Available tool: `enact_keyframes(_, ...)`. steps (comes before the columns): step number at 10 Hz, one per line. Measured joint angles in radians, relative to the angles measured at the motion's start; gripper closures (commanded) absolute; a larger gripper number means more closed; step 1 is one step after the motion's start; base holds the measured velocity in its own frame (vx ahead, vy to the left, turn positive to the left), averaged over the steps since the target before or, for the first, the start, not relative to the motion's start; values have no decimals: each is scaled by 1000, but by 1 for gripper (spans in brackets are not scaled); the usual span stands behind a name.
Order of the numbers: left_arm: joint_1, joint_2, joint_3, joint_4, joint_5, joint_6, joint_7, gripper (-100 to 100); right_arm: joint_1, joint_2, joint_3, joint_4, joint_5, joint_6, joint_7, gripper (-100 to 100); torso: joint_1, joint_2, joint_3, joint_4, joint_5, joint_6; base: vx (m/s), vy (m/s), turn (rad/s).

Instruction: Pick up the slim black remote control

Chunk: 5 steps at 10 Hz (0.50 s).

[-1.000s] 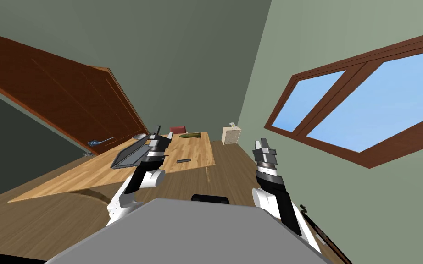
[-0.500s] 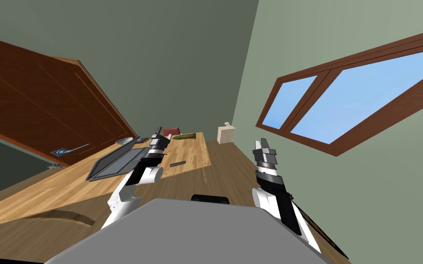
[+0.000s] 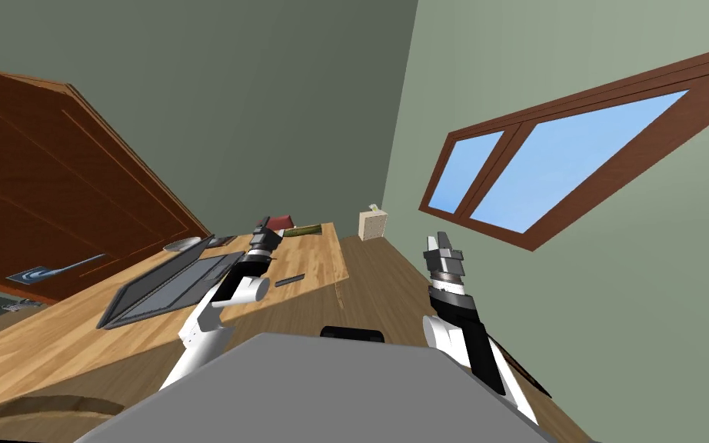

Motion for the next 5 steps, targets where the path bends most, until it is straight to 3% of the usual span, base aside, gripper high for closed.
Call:
enact_keyframes(1,-12,5,11,11,5,27,5,-100,0,0,0,0,0,0,0,0,0,0,0,0,0,-1,5,3,17)
enact_keyframes(4,-35,2,34,42,14,107,11,-100,0,0,0,0,0,0,0,0,0,0,0,0,0,-1,11,0,-210)
enact_keyframes(5,-53,17,56,75,28,134,18,-100,0,0,0,0,0,0,0,0,1,0,0,0,0,0,8,7,-155)
